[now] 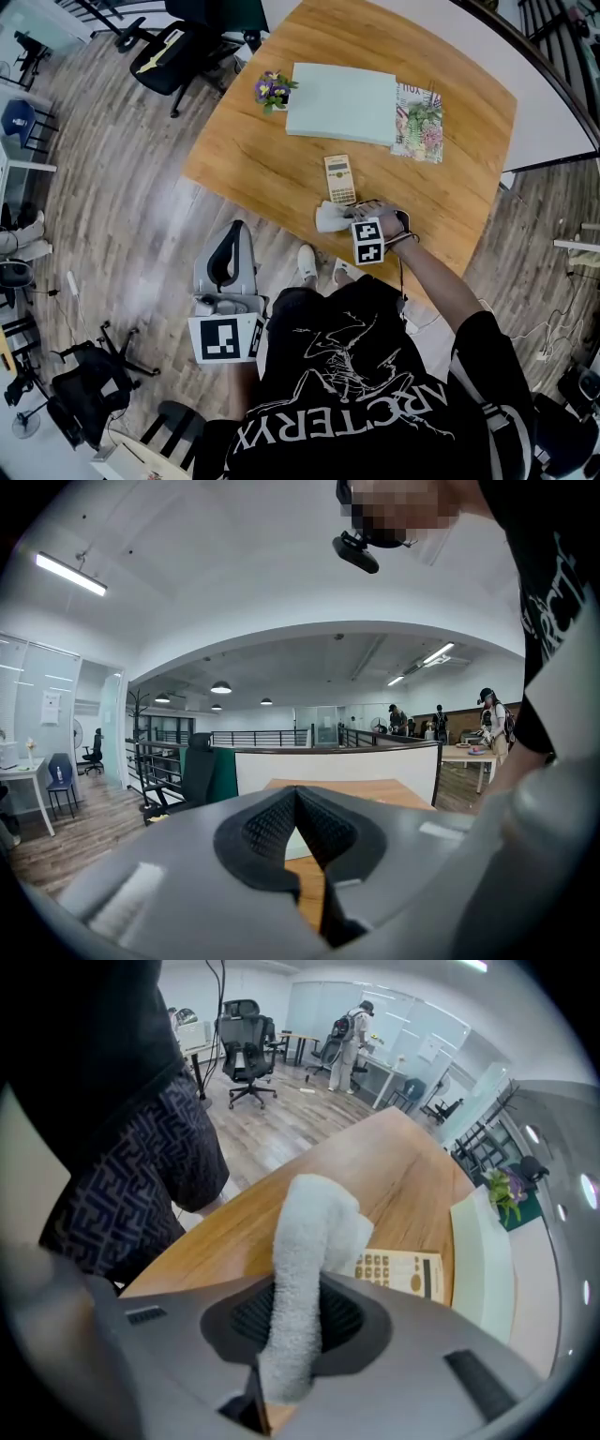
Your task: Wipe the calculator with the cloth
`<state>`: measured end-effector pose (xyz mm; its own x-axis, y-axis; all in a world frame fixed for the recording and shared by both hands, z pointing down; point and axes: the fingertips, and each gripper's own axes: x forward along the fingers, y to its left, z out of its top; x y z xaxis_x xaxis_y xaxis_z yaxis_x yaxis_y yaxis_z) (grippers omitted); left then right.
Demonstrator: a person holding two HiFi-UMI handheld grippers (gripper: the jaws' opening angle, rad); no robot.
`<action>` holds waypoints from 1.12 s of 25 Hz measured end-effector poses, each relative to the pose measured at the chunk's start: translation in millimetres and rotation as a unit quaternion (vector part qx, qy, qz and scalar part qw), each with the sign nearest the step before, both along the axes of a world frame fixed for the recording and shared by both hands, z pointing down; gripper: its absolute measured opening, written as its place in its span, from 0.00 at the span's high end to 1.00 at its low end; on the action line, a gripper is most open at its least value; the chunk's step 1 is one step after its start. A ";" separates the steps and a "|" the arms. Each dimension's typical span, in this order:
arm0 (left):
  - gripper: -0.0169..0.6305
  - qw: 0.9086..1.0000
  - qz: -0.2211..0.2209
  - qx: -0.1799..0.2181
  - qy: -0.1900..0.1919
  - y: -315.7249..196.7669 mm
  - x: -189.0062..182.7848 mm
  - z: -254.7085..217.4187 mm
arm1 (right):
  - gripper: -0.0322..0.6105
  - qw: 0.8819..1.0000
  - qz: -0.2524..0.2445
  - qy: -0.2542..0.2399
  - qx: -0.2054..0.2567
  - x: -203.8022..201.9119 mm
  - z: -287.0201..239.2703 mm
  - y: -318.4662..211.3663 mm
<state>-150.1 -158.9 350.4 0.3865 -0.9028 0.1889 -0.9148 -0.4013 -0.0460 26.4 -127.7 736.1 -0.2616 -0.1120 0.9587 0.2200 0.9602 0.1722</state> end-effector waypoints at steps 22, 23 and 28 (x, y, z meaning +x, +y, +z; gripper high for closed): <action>0.97 0.996 0.081 0.042 -0.003 -39.9 72.5 -27.2 | 0.81 0.670 0.458 -0.529 0.250 143.5 -408.7 -41.0; 0.97 0.996 0.083 0.044 -0.004 -40.6 75.0 -28.7 | 0.81 0.647 0.469 -0.545 0.256 147.0 -416.4 -40.7; 0.97 0.995 0.089 0.050 0.001 -40.4 85.3 -34.3 | 0.81 0.623 0.475 -0.556 0.278 140.5 -429.3 -39.3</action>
<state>-64.8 -199.3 316.1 0.5429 -0.8338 0.1000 -0.8294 -0.5510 -0.0915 166.9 -166.9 306.8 -0.2915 -0.9565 -0.0111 -0.9541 0.2899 0.0749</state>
